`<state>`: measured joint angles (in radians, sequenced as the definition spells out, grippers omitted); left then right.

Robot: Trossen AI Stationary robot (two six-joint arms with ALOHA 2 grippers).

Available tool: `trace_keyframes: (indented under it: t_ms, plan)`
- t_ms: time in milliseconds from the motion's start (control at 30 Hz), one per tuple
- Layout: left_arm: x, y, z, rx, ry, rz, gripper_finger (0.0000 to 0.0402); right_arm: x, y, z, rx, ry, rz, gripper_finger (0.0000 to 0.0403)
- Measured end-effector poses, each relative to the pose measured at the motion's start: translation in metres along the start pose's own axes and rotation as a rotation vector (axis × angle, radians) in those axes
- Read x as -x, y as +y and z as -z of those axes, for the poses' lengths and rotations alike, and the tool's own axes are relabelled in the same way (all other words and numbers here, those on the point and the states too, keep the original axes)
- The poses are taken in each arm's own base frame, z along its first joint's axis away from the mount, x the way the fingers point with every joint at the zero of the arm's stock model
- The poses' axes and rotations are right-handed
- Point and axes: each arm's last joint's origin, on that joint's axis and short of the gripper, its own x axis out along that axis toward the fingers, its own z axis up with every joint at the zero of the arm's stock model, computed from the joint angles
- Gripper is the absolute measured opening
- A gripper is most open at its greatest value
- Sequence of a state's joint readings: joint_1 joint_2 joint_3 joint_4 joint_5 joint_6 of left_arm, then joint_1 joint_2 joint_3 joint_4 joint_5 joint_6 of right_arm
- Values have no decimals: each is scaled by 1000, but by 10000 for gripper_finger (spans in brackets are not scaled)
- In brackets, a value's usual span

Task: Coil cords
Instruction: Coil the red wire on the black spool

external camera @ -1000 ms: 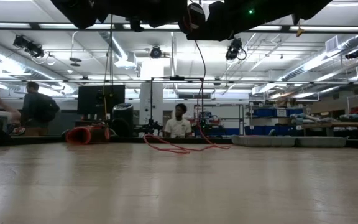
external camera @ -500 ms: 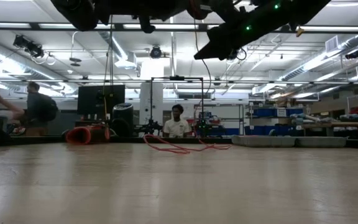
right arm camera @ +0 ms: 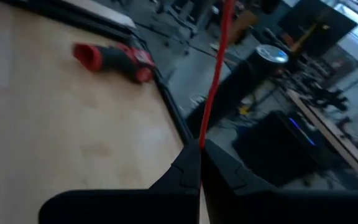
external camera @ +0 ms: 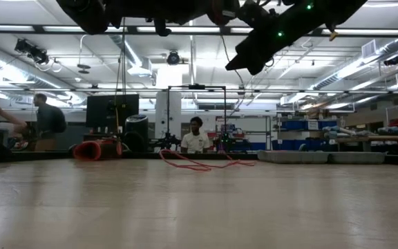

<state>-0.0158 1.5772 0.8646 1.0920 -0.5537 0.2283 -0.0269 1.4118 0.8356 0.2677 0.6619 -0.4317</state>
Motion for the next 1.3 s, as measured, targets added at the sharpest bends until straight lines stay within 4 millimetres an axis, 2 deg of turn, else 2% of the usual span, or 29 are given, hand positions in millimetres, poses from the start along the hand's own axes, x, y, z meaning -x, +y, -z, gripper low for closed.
trace_keyframes:
  t_ms: [333,600,733,967,1300]
  plan:
    - [-1,3,13,-130,131,-55,0,27,-24,-8,24,33,116,5]
    - [-2,6,21,-270,198,-46,0,39,-22,-17,56,9,173,10]
    - [-1,6,24,-353,229,-41,0,45,-18,-25,60,-55,150,8]
    - [-1,6,24,-363,229,-41,0,54,-11,-38,23,-234,12,16]
    - [-2,6,19,-378,189,-60,0,58,-9,-46,-11,-352,-73,32]
